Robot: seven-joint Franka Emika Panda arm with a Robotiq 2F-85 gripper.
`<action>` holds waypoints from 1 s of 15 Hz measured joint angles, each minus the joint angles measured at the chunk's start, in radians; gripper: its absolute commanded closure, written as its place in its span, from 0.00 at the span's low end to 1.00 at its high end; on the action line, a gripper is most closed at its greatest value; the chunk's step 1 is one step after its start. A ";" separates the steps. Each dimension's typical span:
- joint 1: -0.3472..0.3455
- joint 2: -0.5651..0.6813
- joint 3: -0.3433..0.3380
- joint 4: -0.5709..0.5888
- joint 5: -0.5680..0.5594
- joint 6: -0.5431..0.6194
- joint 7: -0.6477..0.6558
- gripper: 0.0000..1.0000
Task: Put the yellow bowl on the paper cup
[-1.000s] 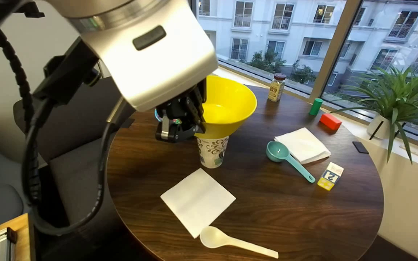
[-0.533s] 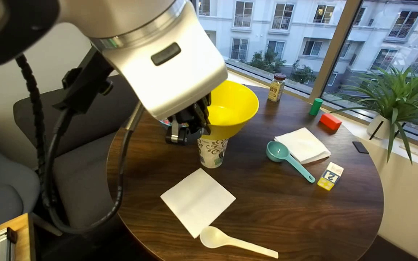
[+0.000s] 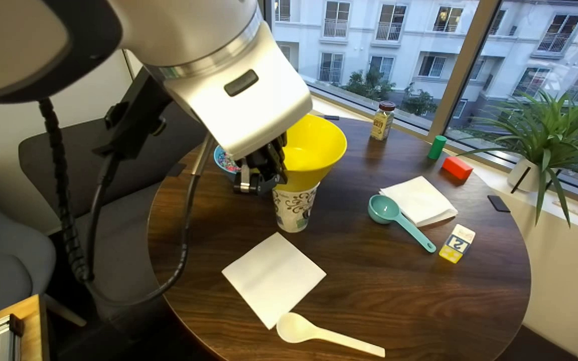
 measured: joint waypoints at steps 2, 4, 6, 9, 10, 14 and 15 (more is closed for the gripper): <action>0.000 0.005 0.001 0.000 0.000 0.007 -0.001 0.99; 0.000 0.007 0.001 0.000 0.000 0.013 -0.001 0.99; -0.001 0.008 0.001 0.000 0.000 0.020 -0.001 0.99; -0.001 0.011 0.001 -0.001 0.000 0.027 -0.001 0.99; -0.001 0.013 0.001 -0.001 0.000 0.027 -0.001 0.99; -0.001 0.022 0.001 -0.001 0.000 0.027 -0.001 0.99; -0.001 0.024 0.000 -0.001 0.000 0.027 -0.001 0.99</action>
